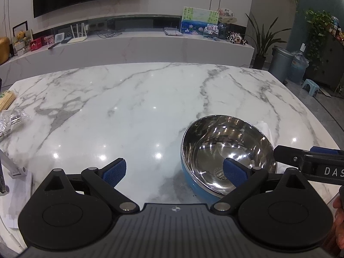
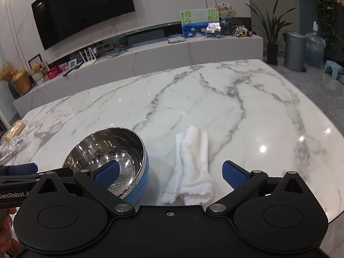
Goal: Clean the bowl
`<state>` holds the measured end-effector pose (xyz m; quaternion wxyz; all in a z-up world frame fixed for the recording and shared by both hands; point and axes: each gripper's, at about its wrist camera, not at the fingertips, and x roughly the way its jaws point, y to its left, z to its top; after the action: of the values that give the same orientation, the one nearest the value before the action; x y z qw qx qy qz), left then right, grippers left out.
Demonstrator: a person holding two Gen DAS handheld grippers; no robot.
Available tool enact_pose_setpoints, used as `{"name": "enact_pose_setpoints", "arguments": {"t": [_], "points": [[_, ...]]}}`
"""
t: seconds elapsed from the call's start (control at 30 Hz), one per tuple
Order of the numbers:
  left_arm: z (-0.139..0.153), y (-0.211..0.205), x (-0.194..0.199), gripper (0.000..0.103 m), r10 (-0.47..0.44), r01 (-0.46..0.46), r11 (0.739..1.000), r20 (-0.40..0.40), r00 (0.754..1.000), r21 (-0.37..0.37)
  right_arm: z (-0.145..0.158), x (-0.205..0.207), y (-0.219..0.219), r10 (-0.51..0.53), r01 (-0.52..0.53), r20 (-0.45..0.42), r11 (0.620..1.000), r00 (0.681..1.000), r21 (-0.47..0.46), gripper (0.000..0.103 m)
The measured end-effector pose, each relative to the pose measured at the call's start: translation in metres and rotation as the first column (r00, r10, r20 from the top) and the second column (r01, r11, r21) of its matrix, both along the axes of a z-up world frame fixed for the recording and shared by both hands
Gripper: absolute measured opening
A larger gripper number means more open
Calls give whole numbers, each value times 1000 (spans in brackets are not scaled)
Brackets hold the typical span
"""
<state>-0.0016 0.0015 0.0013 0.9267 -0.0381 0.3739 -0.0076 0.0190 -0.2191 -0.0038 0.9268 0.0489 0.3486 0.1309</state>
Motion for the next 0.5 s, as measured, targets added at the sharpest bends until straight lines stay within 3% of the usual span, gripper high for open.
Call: {"name": "enact_pose_setpoints", "arguments": {"t": [0.5], "points": [[-2, -4, -1, 98, -4, 4, 1000, -3, 1000, 4, -1, 1, 0, 8, -8, -1, 1000, 1000, -3, 102]]}}
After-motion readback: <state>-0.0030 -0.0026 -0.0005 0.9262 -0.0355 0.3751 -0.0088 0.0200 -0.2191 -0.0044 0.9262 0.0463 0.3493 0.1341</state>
